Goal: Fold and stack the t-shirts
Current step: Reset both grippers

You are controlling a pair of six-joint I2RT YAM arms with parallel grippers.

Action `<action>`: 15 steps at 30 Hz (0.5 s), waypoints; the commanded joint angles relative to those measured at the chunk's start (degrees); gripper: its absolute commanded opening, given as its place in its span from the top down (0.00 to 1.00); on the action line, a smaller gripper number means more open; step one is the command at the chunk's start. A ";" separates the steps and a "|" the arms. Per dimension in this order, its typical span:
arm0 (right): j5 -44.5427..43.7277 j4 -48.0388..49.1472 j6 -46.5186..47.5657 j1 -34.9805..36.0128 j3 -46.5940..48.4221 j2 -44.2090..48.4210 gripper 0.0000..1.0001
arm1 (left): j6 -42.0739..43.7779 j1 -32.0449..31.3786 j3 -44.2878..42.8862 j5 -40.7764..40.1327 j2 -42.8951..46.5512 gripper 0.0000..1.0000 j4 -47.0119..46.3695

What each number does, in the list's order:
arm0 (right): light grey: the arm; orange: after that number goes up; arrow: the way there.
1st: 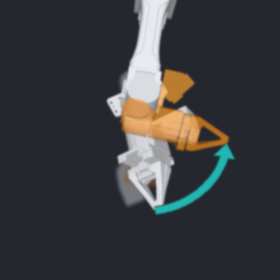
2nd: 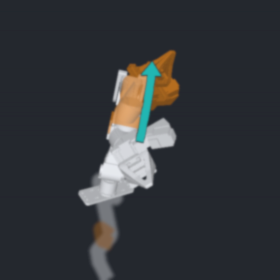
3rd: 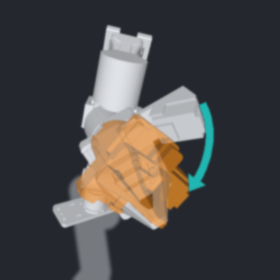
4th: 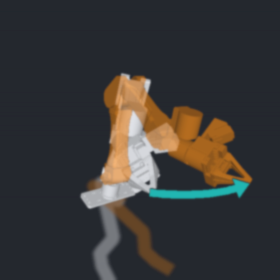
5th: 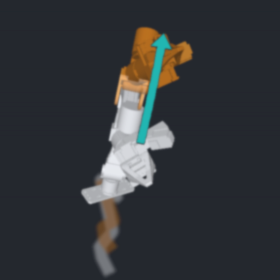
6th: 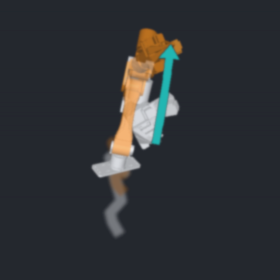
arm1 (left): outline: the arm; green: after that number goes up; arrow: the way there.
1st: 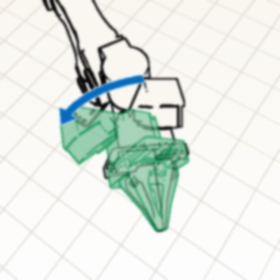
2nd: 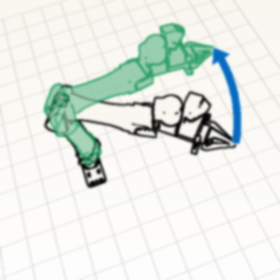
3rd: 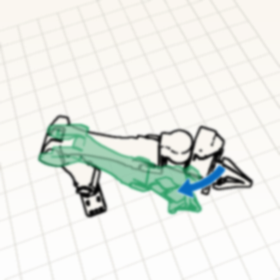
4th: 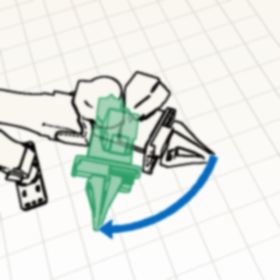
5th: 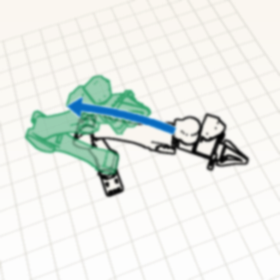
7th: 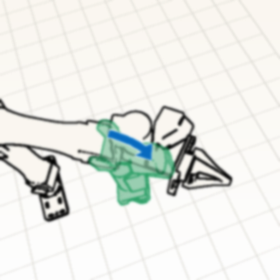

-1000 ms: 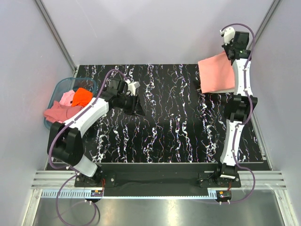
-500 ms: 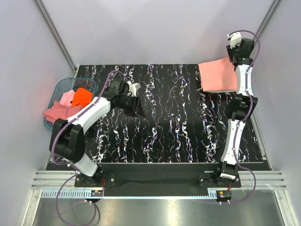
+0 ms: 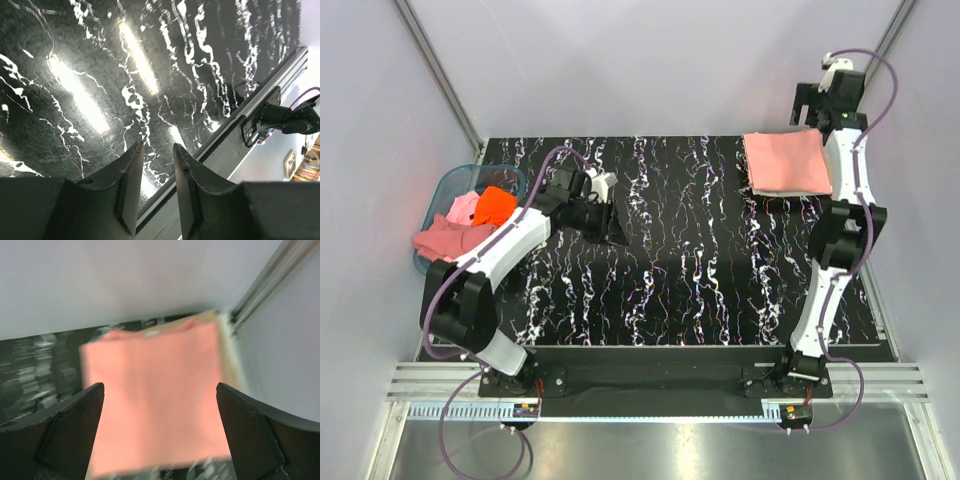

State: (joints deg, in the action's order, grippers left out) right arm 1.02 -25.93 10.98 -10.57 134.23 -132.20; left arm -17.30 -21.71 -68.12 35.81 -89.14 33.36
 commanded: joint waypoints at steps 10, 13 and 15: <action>26.92 -14.06 -41.91 2.22 -48.76 58.79 0.00 | -0.02 5.02 -2.81 2.42 24.79 0.55 -9.19; 31.14 -14.75 -42.37 2.22 -54.75 68.11 0.00 | 0.16 5.10 -1.76 1.37 30.33 0.30 -9.28; 30.11 -17.48 -42.62 2.22 -58.53 74.35 0.00 | 0.16 5.10 -0.18 0.84 33.94 0.01 -9.20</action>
State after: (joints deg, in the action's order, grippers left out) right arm 27.11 -39.44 -27.90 -8.62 81.30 -61.43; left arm -17.67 -16.60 -68.66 37.08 -58.92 26.57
